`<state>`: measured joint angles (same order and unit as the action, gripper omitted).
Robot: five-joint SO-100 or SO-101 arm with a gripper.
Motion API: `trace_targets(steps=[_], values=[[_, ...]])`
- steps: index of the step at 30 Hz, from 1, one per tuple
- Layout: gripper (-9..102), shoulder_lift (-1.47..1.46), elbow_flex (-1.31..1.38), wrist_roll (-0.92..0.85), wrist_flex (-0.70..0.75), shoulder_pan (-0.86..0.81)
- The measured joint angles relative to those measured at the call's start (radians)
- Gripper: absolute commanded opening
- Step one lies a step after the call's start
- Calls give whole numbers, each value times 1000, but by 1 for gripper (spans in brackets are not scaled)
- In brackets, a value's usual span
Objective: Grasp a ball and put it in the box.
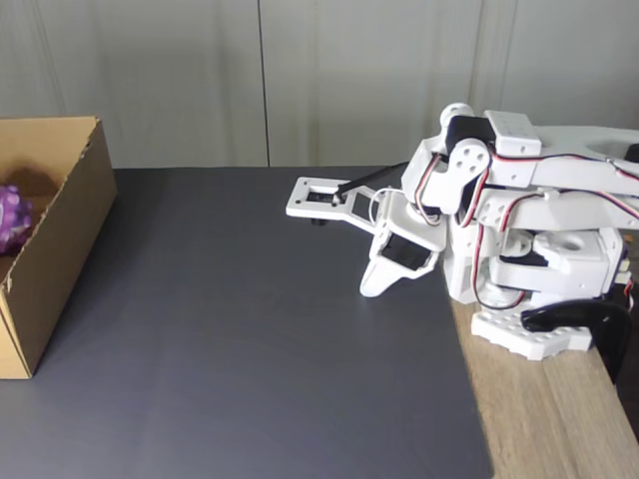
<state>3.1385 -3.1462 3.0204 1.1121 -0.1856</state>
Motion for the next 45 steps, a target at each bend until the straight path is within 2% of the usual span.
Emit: trace_targets(steps=[45], values=[[0,0,0,0,0,17]])
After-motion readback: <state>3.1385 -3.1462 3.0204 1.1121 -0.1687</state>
